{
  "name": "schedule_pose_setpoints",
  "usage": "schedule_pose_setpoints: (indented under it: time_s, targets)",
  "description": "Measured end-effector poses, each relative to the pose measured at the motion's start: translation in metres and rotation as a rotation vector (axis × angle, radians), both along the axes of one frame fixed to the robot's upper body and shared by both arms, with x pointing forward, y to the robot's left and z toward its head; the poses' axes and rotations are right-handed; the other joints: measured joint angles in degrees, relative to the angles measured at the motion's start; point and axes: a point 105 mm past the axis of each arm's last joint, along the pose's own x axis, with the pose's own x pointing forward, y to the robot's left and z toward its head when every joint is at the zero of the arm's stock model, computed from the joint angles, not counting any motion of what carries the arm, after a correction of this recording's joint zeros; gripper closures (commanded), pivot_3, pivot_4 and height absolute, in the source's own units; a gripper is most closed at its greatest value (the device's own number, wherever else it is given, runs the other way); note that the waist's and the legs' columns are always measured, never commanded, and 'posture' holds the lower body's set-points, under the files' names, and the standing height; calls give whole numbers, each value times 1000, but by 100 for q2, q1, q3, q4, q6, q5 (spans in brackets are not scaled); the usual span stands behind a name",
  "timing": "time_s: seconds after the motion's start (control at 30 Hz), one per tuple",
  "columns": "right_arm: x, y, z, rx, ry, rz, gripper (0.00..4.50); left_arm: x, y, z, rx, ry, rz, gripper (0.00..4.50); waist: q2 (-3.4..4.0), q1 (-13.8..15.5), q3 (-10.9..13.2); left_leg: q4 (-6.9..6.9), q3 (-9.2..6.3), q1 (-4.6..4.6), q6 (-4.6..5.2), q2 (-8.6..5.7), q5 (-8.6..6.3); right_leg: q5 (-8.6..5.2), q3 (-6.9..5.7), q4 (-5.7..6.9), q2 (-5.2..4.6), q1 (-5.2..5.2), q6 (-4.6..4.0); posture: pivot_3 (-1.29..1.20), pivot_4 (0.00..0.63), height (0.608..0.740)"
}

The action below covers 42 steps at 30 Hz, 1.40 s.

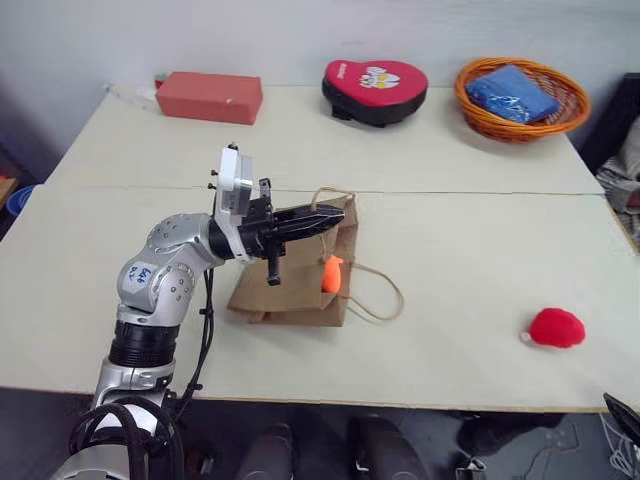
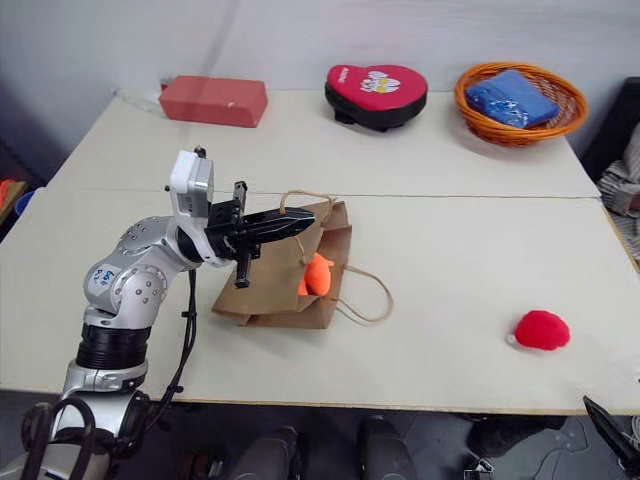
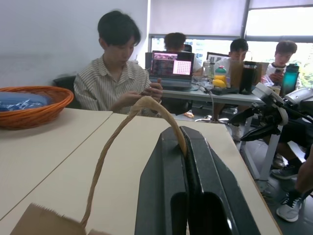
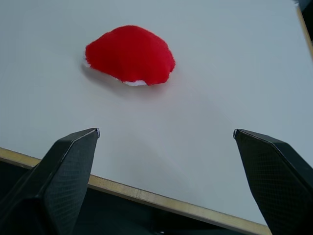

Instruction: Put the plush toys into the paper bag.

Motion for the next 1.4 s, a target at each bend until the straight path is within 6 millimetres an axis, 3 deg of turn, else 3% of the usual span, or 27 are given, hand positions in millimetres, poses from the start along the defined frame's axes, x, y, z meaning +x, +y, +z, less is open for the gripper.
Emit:
schedule_pose_setpoints:
  time_s: [0.1,0.23,0.5,0.6,0.67,0.87,0.93,1.0,1.17,1.37,1.4]
  targets:
    - [21,10,13,8,-11,70,13,0,0,0,1,-2,0,4500,-1,-32,1,-28,1,61,-1,1,-1,-1,3,-11,3,43,-2,0,150,740]
    - [52,21,20,21,34,136,13,0,-1,1,3,-4,0,4500,-1,35,1,-42,-8,51,-7,1,2,-3,-2,-14,4,31,-5,0,150,740]
    - [88,31,-4,47,212,186,13,0,0,1,7,-1,14,4500,-1,179,1,-13,-25,7,-5,1,1,-3,-23,-26,0,12,-4,0,150,740]
    - [97,24,-9,23,247,159,660,-2,0,3,13,-8,18,4500,0,169,0,1,-33,-13,-4,1,0,-3,-31,-24,0,2,-4,0,150,740]
    - [101,20,-9,31,261,138,1342,-3,0,4,18,-12,22,4500,-1,167,0,1,-36,-13,-4,1,0,-3,-35,-24,0,2,-4,0,150,740]
    - [102,37,-5,88,245,254,3398,-2,4,4,32,-9,34,4500,-3,165,2,3,-37,-15,-4,2,0,-3,-37,-24,1,3,-3,0,150,740]
    - [108,53,8,113,187,343,3973,-2,6,4,39,-5,34,4500,0,132,2,4,-34,-13,-4,2,0,-2,-34,-20,1,2,-3,0,150,740]
    - [119,74,25,109,121,449,4235,-3,6,4,44,3,21,4500,-1,89,2,6,-36,-11,-6,4,1,-2,-36,-16,3,3,-3,0,150,740]
    - [163,171,77,72,-45,797,4248,-9,7,13,51,15,-32,4500,-2,3,6,11,-50,-19,-18,8,6,-3,-46,-6,5,-11,-4,0,150,740]
    - [184,264,78,78,-36,1059,4248,-8,12,19,54,20,-28,4500,-3,54,7,18,-64,-76,-17,-2,5,-3,-51,-16,-6,-61,-5,0,150,740]
    - [184,269,77,73,-30,1075,4248,-9,12,19,52,19,-31,4500,-3,72,6,29,-66,-102,-17,-4,5,-3,-53,-9,-7,-84,-4,0,150,740]
